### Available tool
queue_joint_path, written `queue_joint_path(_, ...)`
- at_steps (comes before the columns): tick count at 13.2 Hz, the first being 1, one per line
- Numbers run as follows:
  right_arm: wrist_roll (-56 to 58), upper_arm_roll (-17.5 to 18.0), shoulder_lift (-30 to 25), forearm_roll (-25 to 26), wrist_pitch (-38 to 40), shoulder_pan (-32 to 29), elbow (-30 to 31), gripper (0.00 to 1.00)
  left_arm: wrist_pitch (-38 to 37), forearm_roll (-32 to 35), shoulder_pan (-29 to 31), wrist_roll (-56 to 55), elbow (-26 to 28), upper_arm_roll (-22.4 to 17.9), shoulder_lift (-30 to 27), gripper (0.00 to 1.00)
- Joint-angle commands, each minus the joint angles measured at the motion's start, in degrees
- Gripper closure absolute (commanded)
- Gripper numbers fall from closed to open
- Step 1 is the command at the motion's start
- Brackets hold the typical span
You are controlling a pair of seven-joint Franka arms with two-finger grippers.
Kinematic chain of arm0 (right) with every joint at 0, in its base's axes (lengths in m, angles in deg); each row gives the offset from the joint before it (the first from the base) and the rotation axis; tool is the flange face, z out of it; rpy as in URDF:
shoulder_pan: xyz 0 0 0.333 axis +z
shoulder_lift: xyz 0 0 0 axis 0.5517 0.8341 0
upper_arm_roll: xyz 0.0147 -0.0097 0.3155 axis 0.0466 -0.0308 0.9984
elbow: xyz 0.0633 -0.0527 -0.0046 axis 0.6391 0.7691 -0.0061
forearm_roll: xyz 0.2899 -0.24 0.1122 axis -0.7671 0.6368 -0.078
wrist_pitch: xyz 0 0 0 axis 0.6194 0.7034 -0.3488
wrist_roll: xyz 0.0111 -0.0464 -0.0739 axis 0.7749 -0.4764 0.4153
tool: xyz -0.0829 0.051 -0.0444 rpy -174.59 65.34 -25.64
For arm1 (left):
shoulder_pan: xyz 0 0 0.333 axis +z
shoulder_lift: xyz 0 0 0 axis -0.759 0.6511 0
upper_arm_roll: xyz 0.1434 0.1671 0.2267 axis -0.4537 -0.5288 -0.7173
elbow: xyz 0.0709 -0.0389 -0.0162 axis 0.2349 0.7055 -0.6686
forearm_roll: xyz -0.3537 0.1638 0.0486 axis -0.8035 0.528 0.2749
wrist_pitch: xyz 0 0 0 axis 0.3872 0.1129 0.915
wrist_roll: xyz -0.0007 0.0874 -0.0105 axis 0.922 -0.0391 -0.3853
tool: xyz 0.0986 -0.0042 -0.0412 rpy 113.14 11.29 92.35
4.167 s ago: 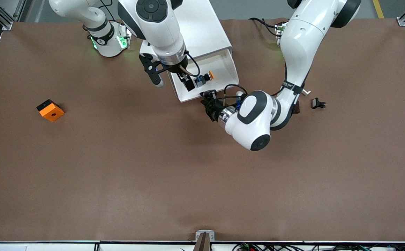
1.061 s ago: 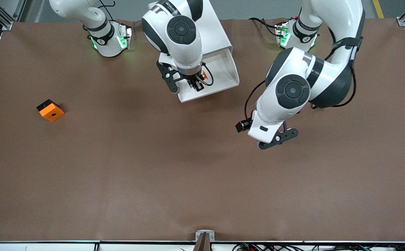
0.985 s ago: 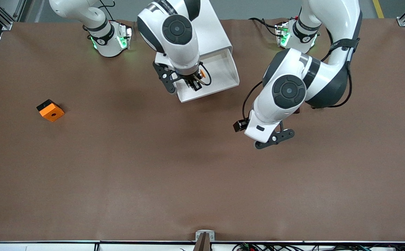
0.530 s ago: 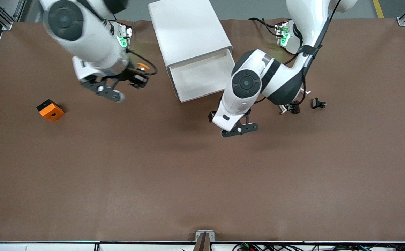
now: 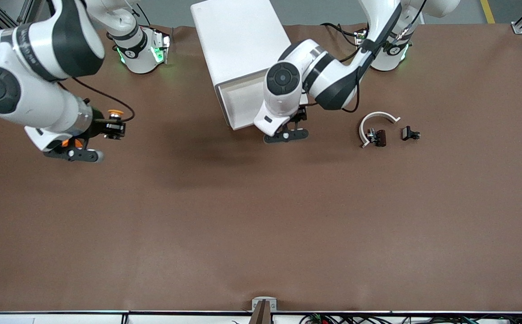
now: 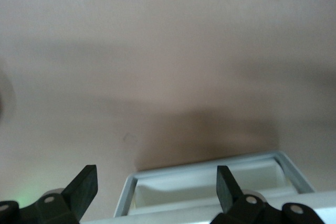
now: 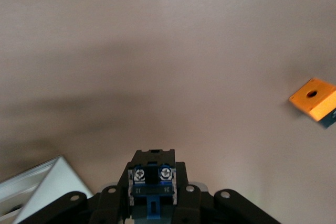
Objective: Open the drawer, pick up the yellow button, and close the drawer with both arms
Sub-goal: 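Push the drawer shut with the left gripper while the right gripper carries the button, then lower the button beside the orange block and open the right gripper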
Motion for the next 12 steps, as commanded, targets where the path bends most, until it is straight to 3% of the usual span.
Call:
queue_joint_path(1, 6.8, 1.3, -2.2, 1.9, -6.0, -5.2, 6.5, 0.82, 1.7, 1.0, 0.2, -1.0, 5.5, 2.0, -4.7, 0.00)
queue_joint_path(8, 22.5, 1.3, -0.5, 2.0, -31.2, -16.2, 22.5, 0.82, 8.5, 1.0, 0.2, -4.7, 10.0, 7.7, -5.0, 0.00)
queue_joint_path(12, 28.7, 1.3, 4.2, 2.0, -39.8, -21.8, 25.0, 0.82, 8.4, 0.6, 0.4, -4.7, 10.5, 8.6, -5.0, 0.00)
